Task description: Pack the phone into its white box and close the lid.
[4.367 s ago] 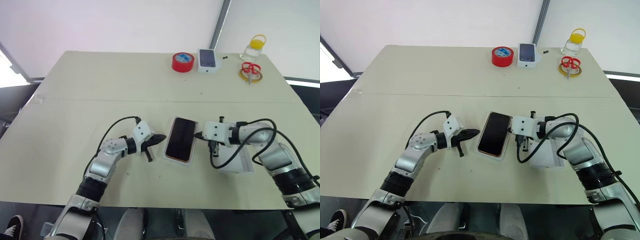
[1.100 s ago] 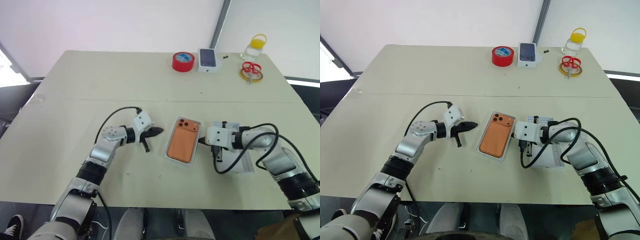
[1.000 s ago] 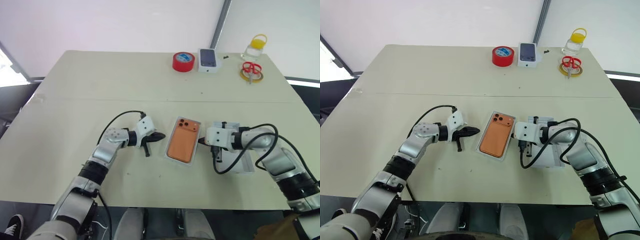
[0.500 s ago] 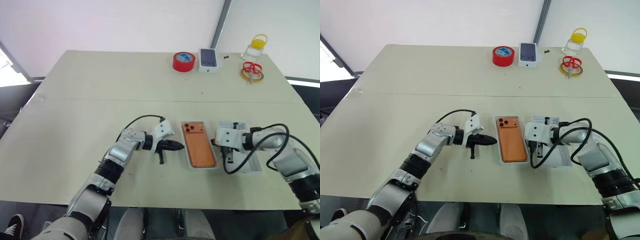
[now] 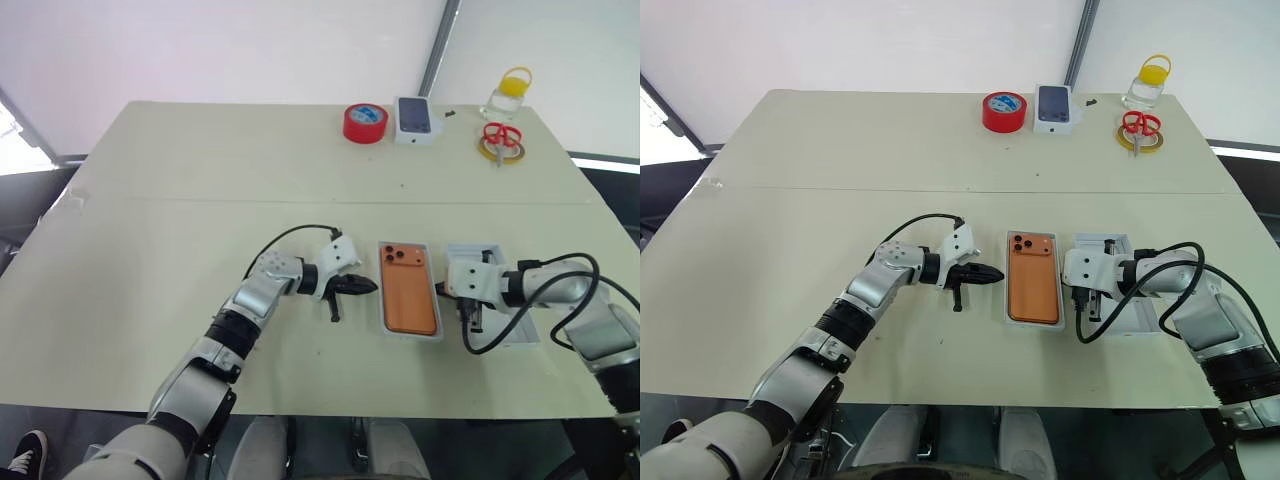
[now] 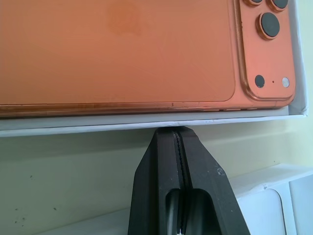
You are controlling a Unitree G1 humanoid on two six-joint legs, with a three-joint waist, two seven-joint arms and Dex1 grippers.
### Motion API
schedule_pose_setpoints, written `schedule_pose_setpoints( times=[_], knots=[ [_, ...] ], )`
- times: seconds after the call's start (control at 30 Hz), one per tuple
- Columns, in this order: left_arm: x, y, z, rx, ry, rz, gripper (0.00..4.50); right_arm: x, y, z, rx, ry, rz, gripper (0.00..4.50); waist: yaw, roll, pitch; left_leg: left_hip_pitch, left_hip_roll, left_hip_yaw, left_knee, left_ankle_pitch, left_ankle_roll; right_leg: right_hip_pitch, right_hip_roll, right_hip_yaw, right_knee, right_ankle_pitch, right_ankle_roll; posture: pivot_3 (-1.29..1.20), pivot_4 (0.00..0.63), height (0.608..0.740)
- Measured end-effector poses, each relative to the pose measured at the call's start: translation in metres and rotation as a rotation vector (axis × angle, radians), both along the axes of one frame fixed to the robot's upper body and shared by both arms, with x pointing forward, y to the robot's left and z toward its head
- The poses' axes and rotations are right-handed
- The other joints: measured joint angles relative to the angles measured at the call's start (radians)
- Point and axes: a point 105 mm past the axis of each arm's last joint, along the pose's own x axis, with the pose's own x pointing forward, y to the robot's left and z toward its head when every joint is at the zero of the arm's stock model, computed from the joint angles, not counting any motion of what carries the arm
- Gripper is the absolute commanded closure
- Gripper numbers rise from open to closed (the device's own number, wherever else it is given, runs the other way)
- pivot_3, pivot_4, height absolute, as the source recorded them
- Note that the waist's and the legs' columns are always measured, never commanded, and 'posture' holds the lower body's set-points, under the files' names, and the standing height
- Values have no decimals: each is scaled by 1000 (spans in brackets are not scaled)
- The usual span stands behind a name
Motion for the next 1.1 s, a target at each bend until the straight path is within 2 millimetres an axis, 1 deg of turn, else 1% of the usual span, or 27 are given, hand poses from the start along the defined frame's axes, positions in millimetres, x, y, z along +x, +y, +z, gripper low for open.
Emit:
schedule_pose_setpoints(
  times=[0.13, 0.3, 0.43, 0.5, 0.57, 0.63, 0.67, 0.7, 0.73, 0.77, 0.8, 0.83, 0.87, 0.9, 0.93, 1.0, 1.03, 1.1],
  knots=[
    [-1, 4, 2, -18, -2, 3, 4447, 0, 0, 0, 0, -2, 2, 4500, 0, 0, 0, 0, 0, 0, 0, 0, 0, 0, 0, 0, 0, 0, 0, 0, 150, 739],
    [2, 12, 18, -62, -30, 28, 4447, 0, -7, 2, -25, -11, 4, 4500, 0, 0, 0, 0, 0, 0, 0, 0, 0, 0, 0, 0, 0, 0, 0, 0, 150, 739],
    [8, 32, 41, -111, -84, 80, 4447, 4, -22, 5, -33, -37, -37, 4500, 0, 0, 0, 0, 0, 0, 0, 0, 0, 0, 0, 0, 0, 0, 0, 0, 150, 739],
    [8, 41, 46, -124, -89, 102, 4447, 5, -28, 5, -42, -42, -48, 4500, 0, 0, 0, 0, 0, 0, 0, 0, 0, 0, 0, 0, 0, 0, 0, 0, 150, 739],
    [9, 55, 46, -123, -75, 137, 4447, 3, -31, 5, -38, -39, -58, 4500, 0, 0, 0, 0, 0, 0, 0, 0, 0, 0, 0, 1, 0, 0, 0, 0, 150, 739],
    [10, 68, 46, -126, -44, 176, 4447, -2, -32, 7, 30, 0, -97, 4500, 0, 0, 0, 0, 0, 0, 0, 0, 0, 0, 0, 1, 1, 0, 0, 0, 150, 739],
    [10, 73, 46, -127, -25, 186, 3940, -4, -31, 9, 70, 29, -117, 3978, 0, 0, 0, 0, 1, 0, 0, 0, 0, 0, 0, 1, 1, 0, 0, 0, 150, 739],
    [9, 78, 47, -128, 2, 188, 3598, -8, -29, 13, 130, 64, -147, 3654, 0, 0, 0, 0, 1, 0, 0, 0, 0, 0, 0, 1, 1, 0, 0, 0, 150, 739],
    [7, 82, 48, -128, 13, 185, 3211, -11, -29, 15, 153, 81, -163, 3259, 1, 0, 0, 0, 1, 0, 0, 0, 0, 0, 0, 1, 1, 0, 0, 0, 150, 739],
    [4, 87, 49, -124, 12, 177, 2597, -14, -32, 17, 172, 94, -190, 2623, 1, 0, 0, 0, 0, 0, 0, 0, 0, 0, 0, 1, 1, 0, 0, 0, 150, 739],
    [2, 91, 50, -125, 7, 177, 2185, -15, -37, 19, 193, 94, -224, 2192, 2, 0, 0, 0, 0, 0, 0, 0, 0, 0, 0, 1, 1, 0, 0, 0, 150, 739],
    [1, 94, 52, -135, 2, 182, 1642, -15, -41, 21, 220, 91, -262, 1644, 2, 1, 0, 0, 0, 0, 0, 0, 0, 0, -1, 1, 0, 0, -1, 0, 150, 739],
    [0, 96, 54, -152, 1, 186, 1200, -15, -45, 25, 246, 83, -299, 1211, 2, 1, 0, 0, 0, 0, 0, 0, 0, 0, -1, 1, 0, 0, -1, 0, 150, 739],
    [-2, 98, 56, -170, -3, 186, 610, -14, -47, 31, 266, 65, -327, 586, 1, 1, 0, 0, 0, 0, 0, 0, 0, 0, -1, 1, 0, 0, -1, 0, 150, 739],
    [-4, 101, 58, -176, -8, 177, 119, -12, -47, 37, 288, 39, -357, 81, 0, 1, 0, 0, 0, 0, 0, 0, 0, 0, -1, 1, 0, 0, -1, 0, 150, 739],
    [-8, 104, 59, -174, -44, 168, 48, -8, -46, 46, 335, -15, -419, 29, -2, 1, 0, 1, 2, 0, 0, 0, 0, 0, 0, 1, 0, 0, -1, 0, 150, 739],
    [-9, 105, 58, -170, -77, 176, 48, -8, -42, 46, 369, -23, -446, 29, -1, 1, 0, 1, 2, 0, -1, 0, 0, 0, 0, 2, 0, 0, -1, 0, 150, 739],
    [-13, 111, 50, -155, -77, 190, 48, -11, -32, 39, 409, -6, -494, 29, 1, 1, 0, 1, 3, 0, -2, 0, 0, 0, 0, 2, 1, 0, -1, 0, 150, 739]
  ],
)
